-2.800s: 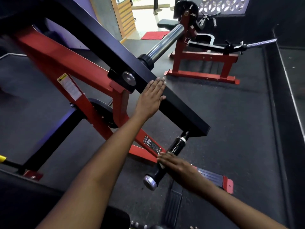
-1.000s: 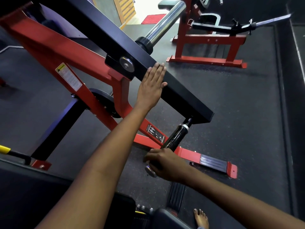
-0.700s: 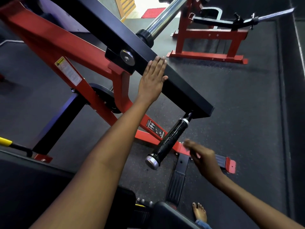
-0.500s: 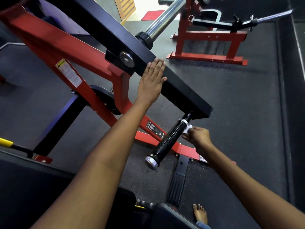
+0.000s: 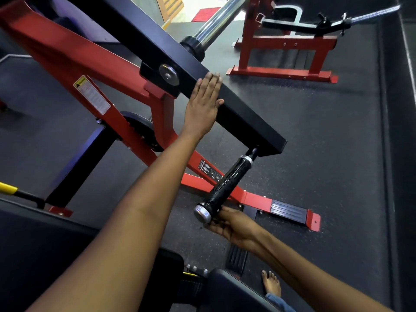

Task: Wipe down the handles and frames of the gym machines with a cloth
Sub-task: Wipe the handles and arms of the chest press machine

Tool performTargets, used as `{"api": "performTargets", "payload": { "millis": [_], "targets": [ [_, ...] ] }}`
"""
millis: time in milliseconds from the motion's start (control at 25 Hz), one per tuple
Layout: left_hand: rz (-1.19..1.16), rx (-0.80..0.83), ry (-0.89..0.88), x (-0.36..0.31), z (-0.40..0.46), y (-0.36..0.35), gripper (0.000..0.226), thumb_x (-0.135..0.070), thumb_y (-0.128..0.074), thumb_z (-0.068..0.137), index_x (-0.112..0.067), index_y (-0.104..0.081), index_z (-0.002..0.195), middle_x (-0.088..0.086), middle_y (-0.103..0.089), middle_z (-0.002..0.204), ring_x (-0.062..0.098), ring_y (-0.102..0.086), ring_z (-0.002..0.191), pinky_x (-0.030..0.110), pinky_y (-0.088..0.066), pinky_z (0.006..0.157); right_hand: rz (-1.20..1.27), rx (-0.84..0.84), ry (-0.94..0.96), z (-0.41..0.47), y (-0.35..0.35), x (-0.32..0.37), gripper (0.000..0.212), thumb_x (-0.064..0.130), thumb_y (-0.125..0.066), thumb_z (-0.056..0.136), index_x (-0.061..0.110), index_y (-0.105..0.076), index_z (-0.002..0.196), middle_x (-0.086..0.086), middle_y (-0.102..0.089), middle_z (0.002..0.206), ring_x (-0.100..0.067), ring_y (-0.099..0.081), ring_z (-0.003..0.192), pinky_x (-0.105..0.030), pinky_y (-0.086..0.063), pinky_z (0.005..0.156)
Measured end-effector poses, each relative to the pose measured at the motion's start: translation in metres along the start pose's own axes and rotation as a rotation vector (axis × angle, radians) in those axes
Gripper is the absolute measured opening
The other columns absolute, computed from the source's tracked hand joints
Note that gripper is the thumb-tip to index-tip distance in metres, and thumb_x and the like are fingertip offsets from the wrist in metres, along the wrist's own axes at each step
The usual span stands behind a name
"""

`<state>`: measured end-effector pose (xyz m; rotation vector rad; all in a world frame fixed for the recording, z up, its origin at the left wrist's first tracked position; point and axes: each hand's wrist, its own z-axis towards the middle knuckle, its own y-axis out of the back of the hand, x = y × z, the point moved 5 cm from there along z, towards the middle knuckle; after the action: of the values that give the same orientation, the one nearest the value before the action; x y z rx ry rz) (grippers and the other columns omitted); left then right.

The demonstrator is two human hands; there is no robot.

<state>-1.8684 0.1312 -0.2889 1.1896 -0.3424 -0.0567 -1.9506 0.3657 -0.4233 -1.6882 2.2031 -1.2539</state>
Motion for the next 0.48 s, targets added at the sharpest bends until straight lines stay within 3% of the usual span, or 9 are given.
{"api": "performTargets", "payload": {
  "millis": [80, 160, 240, 320, 360, 480],
  "targets": [
    [-0.003, 0.006, 0.0, -0.001, 0.0, 0.001, 0.059, -0.036, -0.009, 0.1, -0.009, -0.012, 0.153, 0.005, -0.01, 0.161, 0.019, -0.002, 0.149, 0.03, 0.013, 0.117, -0.151, 0.021, -0.025, -0.016, 0.004, 0.007, 0.026, -0.011, -0.038, 0.092, -0.002, -0.062, 0.096, -0.016, -0.07, 0.085, -0.021, -0.069, 0.074, -0.026, -0.059, 0.068],
    [0.005, 0.009, -0.001, -0.002, 0.0, 0.0, 0.059, -0.036, -0.01, 0.1, -0.01, -0.011, 0.153, 0.004, -0.009, 0.161, 0.019, -0.001, 0.149, 0.031, 0.013, 0.117, -0.221, -0.035, 0.067, -0.034, 0.009, 0.035, 0.025, -0.012, -0.039, 0.089, -0.004, -0.063, 0.09, -0.021, -0.07, 0.086, -0.022, -0.07, 0.07, -0.027, -0.059, 0.066],
    [0.009, 0.009, 0.001, -0.001, 0.0, -0.001, 0.057, -0.035, -0.013, 0.102, -0.009, -0.01, 0.153, 0.005, -0.009, 0.161, 0.019, -0.001, 0.149, 0.031, 0.012, 0.117, -0.341, -0.219, 0.407, -0.04, 0.021, 0.085, 0.024, -0.009, -0.044, 0.088, -0.001, -0.066, 0.09, -0.019, -0.069, 0.091, -0.015, -0.068, 0.069, -0.021, -0.057, 0.067],
    [0.013, 0.004, 0.004, 0.0, 0.0, -0.001, 0.056, -0.034, -0.016, 0.103, -0.009, -0.01, 0.153, 0.006, -0.009, 0.161, 0.02, -0.002, 0.149, 0.031, 0.012, 0.117, -0.837, -0.525, 0.879, -0.045, 0.026, 0.132, 0.021, 0.0, -0.053, 0.09, 0.005, -0.07, 0.1, -0.01, -0.07, 0.097, -0.007, -0.066, 0.077, -0.009, -0.048, 0.072],
    [0.013, 0.007, 0.003, 0.0, 0.0, -0.002, 0.056, -0.034, -0.016, 0.103, -0.009, -0.011, 0.153, 0.006, -0.01, 0.161, 0.02, -0.002, 0.149, 0.031, 0.012, 0.117, -1.08, -0.563, 1.039, -0.041, 0.023, 0.137, 0.022, 0.002, -0.056, 0.089, 0.006, -0.069, 0.106, -0.009, -0.07, 0.104, -0.011, -0.067, 0.09, -0.008, -0.046, 0.081],
    [0.024, 0.002, -0.002, -0.001, 0.0, -0.003, 0.056, -0.034, -0.018, 0.104, -0.009, -0.011, 0.153, 0.005, -0.01, 0.161, 0.02, -0.002, 0.149, 0.031, 0.012, 0.117, -1.533, -0.378, 1.164, -0.021, 0.016, 0.082, 0.038, 0.0, -0.057, 0.087, 0.003, -0.057, 0.125, -0.011, -0.052, 0.133, -0.026, -0.049, 0.125, -0.035, -0.037, 0.107]
  ]
}}
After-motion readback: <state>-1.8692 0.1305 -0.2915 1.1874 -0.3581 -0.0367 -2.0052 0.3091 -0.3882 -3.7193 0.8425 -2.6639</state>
